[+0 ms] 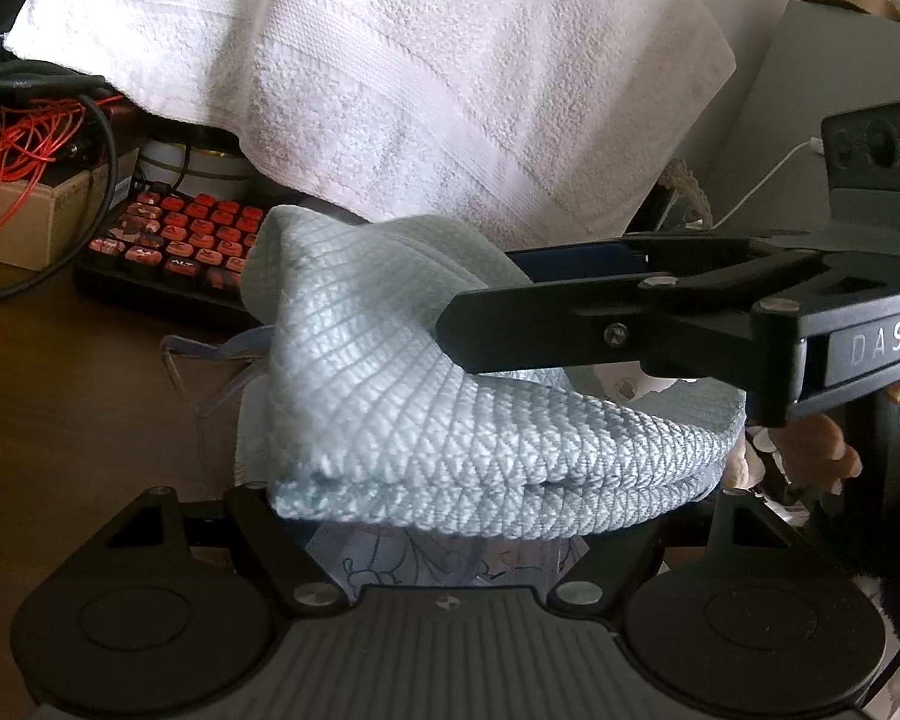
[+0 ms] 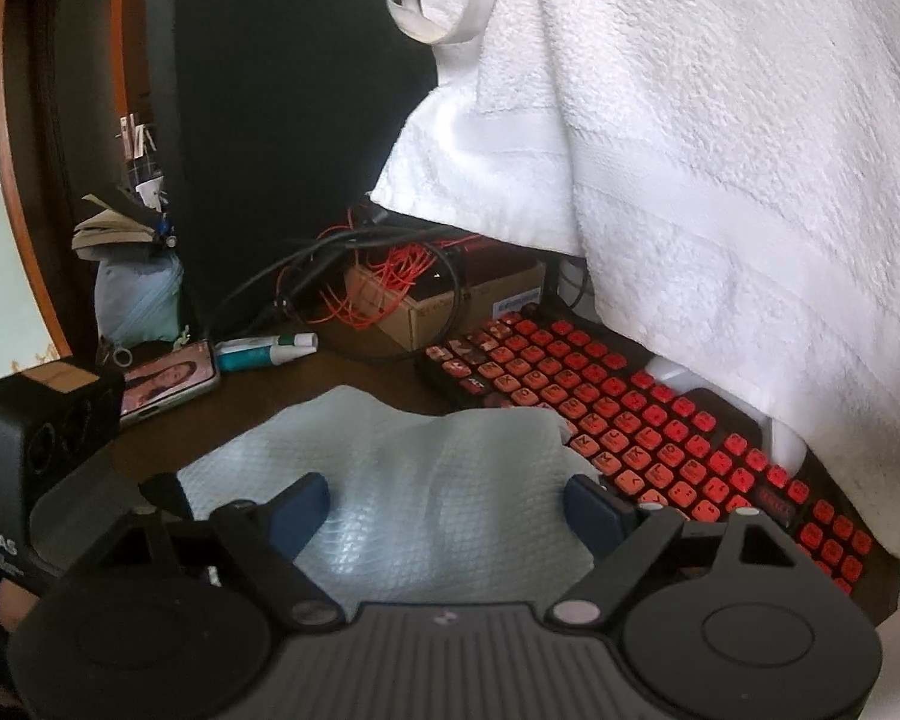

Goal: Clean container
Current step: 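Lift the blue cloth with the right gripper and wipe over the jug, then rub the cloth across the jug rim with the right gripper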

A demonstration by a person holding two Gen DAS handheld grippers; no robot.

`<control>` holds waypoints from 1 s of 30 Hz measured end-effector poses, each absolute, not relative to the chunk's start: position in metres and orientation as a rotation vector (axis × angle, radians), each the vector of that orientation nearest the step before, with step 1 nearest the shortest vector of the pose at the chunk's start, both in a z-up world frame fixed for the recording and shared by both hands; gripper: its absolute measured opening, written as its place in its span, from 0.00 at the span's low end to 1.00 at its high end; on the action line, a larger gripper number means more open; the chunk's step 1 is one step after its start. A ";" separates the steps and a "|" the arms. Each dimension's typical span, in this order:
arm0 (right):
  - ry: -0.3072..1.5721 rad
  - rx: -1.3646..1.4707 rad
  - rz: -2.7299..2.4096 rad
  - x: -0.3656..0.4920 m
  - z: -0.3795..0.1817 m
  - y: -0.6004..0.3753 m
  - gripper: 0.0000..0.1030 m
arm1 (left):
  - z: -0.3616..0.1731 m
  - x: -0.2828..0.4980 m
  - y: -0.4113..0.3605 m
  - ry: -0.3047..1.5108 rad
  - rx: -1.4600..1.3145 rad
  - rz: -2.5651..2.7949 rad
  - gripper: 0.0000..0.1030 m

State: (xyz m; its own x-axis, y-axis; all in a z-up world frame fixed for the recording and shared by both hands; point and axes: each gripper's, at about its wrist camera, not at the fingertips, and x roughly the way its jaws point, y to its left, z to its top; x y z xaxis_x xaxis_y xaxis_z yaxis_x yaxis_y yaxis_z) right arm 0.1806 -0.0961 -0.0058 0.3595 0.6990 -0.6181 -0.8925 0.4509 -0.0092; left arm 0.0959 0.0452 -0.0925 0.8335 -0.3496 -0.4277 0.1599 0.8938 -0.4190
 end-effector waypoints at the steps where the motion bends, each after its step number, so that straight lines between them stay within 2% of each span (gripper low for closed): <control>1: 0.588 -0.377 1.064 0.179 -0.005 -0.096 0.74 | -0.092 0.095 0.044 0.520 -0.380 -0.277 0.76; 2: 0.585 -0.379 1.071 0.178 -0.005 -0.096 0.70 | -0.092 0.095 0.044 0.520 -0.380 -0.277 0.76; 4: 0.580 -0.390 1.094 0.174 -0.003 -0.096 0.57 | -0.092 0.093 0.042 0.520 -0.380 -0.277 0.76; 8: 0.575 -0.403 1.107 0.168 0.000 -0.094 0.44 | -0.091 0.089 0.040 0.519 -0.382 -0.277 0.76; 10: 0.575 -0.403 1.112 0.166 0.001 -0.093 0.26 | -0.090 0.087 0.039 0.520 -0.383 -0.277 0.76; 13: 0.571 -0.395 1.097 0.165 0.001 -0.093 0.19 | -0.089 0.082 0.036 0.520 -0.385 -0.278 0.76; 18: 0.538 -0.411 1.046 0.157 0.000 -0.092 0.13 | -0.088 0.075 0.035 0.520 -0.383 -0.278 0.76; 30: 0.489 -0.320 1.041 0.154 0.018 -0.098 0.13 | -0.091 0.094 0.044 0.514 -0.387 -0.271 0.76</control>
State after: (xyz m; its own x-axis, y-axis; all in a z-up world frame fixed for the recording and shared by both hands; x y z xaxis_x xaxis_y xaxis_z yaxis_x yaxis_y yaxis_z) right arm 0.1542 -0.0980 0.0181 0.4139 0.7413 -0.5284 -0.8801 0.4743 -0.0240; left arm 0.0935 0.0437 -0.0908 0.8377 -0.3453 -0.4231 0.1542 0.8928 -0.4233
